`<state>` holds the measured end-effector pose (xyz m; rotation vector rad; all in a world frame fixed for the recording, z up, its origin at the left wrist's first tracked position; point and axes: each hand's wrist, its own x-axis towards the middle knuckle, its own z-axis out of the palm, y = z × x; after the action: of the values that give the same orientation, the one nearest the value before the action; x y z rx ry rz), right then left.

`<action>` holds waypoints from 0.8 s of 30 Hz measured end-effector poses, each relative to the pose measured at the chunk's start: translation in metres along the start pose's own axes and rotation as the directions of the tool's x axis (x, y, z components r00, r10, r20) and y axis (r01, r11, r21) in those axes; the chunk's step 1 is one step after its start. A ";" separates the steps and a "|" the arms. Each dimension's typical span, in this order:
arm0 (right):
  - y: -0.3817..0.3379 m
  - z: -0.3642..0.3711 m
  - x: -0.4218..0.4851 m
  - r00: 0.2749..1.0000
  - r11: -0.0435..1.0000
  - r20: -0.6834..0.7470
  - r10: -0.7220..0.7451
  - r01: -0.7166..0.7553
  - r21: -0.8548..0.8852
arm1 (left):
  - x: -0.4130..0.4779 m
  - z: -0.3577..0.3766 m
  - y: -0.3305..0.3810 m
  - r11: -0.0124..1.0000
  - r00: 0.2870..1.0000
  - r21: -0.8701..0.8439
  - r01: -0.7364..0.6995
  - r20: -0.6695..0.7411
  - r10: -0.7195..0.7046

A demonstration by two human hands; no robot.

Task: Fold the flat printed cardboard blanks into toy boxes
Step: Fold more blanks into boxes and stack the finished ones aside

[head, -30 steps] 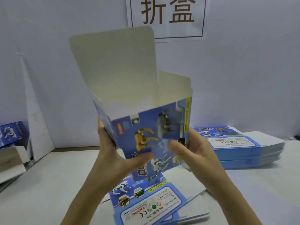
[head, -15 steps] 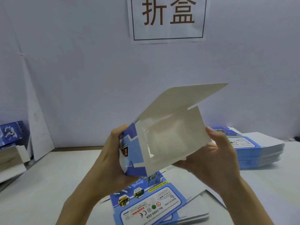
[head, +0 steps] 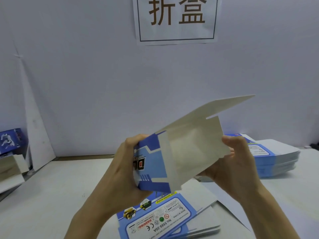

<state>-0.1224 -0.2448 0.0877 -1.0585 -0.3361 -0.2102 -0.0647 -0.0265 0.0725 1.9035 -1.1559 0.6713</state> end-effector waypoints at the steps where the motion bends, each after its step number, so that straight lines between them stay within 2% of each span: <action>1: 0.001 0.002 0.001 0.995 0.996 -0.096 -0.036 0.028 -0.087 | -0.001 0.002 -0.002 1.000 1.000 0.029 0.003 0.003 -0.004; 3: 0.006 0.001 0.005 0.931 0.917 -0.271 -0.245 0.132 -0.375 | -0.003 0.006 -0.003 0.998 1.000 0.066 0.001 -0.001 -0.001; 4: 0.007 0.002 0.006 0.886 0.821 -0.271 -0.376 0.182 -0.542 | -0.003 0.006 -0.002 0.998 1.000 0.057 0.024 -0.007 -0.023; 6: 0.006 -0.002 0.005 0.831 0.561 -0.141 -0.539 0.229 -0.795 | -0.004 0.003 -0.001 0.998 0.998 0.040 0.054 -0.017 -0.054; 8: 0.007 -0.009 0.006 0.819 0.214 0.023 -0.574 0.177 -0.961 | -0.004 0.002 0.000 0.996 0.997 0.065 0.067 -0.031 -0.065; 9: 0.005 -0.009 0.007 0.818 0.033 0.080 -0.569 0.120 -0.992 | -0.003 0.002 0.000 0.994 0.997 0.072 0.076 -0.037 -0.074; 10: 0.005 -0.007 0.007 0.827 -0.095 0.107 -0.553 0.065 -0.993 | -0.003 0.003 0.001 0.993 0.995 0.074 0.090 -0.039 -0.088; 11: 0.008 -0.006 0.006 0.813 -0.175 0.129 -0.567 0.034 -0.984 | -0.003 0.003 0.001 0.992 0.994 0.073 0.101 -0.044 -0.098; 12: 0.008 -0.005 0.007 0.820 -0.145 0.136 -0.557 0.065 -0.987 | -0.003 0.003 0.000 0.991 0.993 0.074 0.111 -0.052 -0.108; 13: 0.007 -0.005 0.006 0.826 0.054 0.074 -0.559 0.126 -0.991 | -0.004 0.002 0.000 0.991 0.992 0.068 0.117 -0.060 -0.113; 14: 0.005 -0.005 0.007 0.845 0.363 -0.038 -0.534 0.188 -0.913 | -0.004 0.001 0.000 0.991 0.990 0.049 0.126 -0.065 -0.123; 15: 0.002 -0.003 0.006 0.901 0.673 -0.146 -0.409 0.190 -0.715 | -0.004 -0.001 -0.001 0.992 0.990 0.003 0.126 -0.066 -0.125; 16: 0.001 -0.003 0.005 0.939 0.851 -0.201 -0.280 0.145 -0.505 | -0.004 -0.003 0.000 0.992 0.990 -0.036 0.119 -0.068 -0.121; 17: -0.002 -0.002 0.004 0.962 0.936 -0.206 -0.182 0.106 -0.335 | -0.003 -0.003 0.000 0.993 0.992 -0.055 0.100 -0.066 -0.104; 19: -0.004 0.000 0.004 0.980 0.990 -0.179 -0.090 0.070 -0.119 | -0.003 0.000 0.001 0.997 0.997 -0.044 0.057 -0.039 -0.059; 21: -0.003 0.002 0.004 0.985 1.000 -0.174 -0.002 0.004 0.009 | -0.002 0.004 0.001 0.999 0.999 -0.019 0.029 -0.014 -0.029; 24: -0.002 -0.002 0.005 0.983 0.995 -0.165 0.075 -0.062 0.080 | -0.003 0.005 0.001 0.999 1.000 -0.014 0.030 -0.010 -0.030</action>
<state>-0.1181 -0.2480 0.0903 -0.9699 -0.1536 -0.2221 -0.0666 -0.0299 0.0676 1.9004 -1.1210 0.6541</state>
